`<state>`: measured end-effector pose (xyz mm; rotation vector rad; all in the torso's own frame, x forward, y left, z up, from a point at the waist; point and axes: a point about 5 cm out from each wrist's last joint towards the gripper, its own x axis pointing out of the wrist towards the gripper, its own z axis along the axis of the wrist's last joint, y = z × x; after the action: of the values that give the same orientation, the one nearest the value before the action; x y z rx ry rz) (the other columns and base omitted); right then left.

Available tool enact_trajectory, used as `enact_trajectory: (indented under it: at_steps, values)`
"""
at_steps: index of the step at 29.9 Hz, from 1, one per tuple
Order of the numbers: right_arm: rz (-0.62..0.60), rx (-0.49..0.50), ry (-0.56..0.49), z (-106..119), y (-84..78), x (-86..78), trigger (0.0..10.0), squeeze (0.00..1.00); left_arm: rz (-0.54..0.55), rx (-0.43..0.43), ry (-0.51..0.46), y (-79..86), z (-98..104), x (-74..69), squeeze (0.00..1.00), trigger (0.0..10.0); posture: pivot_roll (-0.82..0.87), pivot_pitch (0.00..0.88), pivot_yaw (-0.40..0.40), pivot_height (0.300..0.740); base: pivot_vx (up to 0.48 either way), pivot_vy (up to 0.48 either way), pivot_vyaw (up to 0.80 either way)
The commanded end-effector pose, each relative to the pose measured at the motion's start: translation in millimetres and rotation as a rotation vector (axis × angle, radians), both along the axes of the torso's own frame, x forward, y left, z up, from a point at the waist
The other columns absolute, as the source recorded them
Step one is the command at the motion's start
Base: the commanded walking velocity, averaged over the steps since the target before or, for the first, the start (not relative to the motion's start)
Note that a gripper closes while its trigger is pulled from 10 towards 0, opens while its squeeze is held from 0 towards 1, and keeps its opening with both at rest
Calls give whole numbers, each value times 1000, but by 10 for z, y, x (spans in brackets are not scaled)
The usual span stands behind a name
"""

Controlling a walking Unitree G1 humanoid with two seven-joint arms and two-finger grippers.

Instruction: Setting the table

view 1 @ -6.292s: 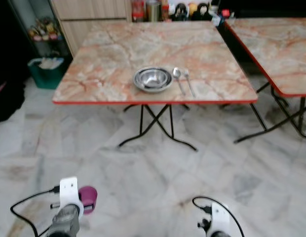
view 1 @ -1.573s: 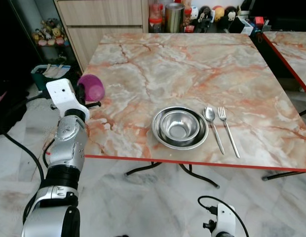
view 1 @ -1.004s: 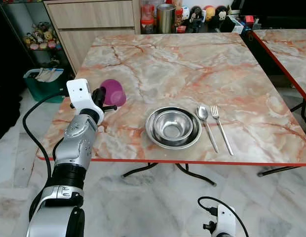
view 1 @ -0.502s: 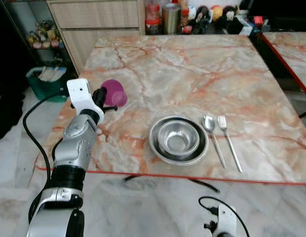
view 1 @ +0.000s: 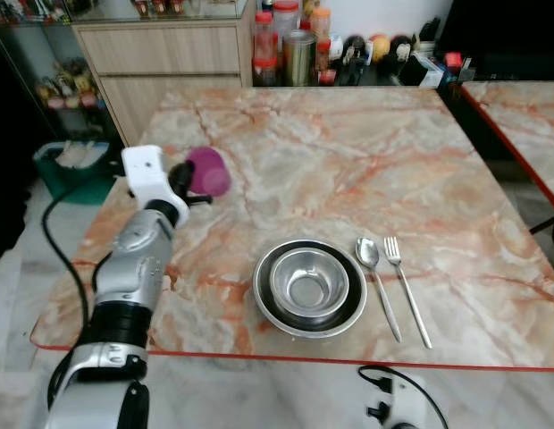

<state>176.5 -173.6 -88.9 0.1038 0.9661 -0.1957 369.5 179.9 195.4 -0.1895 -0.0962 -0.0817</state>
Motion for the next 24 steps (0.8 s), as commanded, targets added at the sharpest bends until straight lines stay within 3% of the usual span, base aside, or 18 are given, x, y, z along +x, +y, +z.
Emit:
enact_trajectory:
  at_steps: [1, 10, 16, 24]
  values:
    - [-7, -19, 6, 1, -83, -15, 10000, 0, -32, 21, -2, -87, 36, 6, 0, 10000, 43, 89, 40, 740, 0, 0, 0]
    - [-5, -20, 6, 5, -86, -4, 10000, 0, -19, 91, 178, 0, -59, 44, 0, 10000, 53, 105, 36, 740, 0, 0, 0]
    - [-5, -19, 4, 9, -88, 5, 10000, 0, -10, 104, 215, -39, 48, 155, 0, 10000, 54, 109, 38, 740, 0, 0, 0]
    - [-9, -18, 5, 6, -82, -2, 10000, 0, -65, 154, 340, -121, -27, 204, 0, 10000, 46, 104, 46, 740, 0, 0, 0]
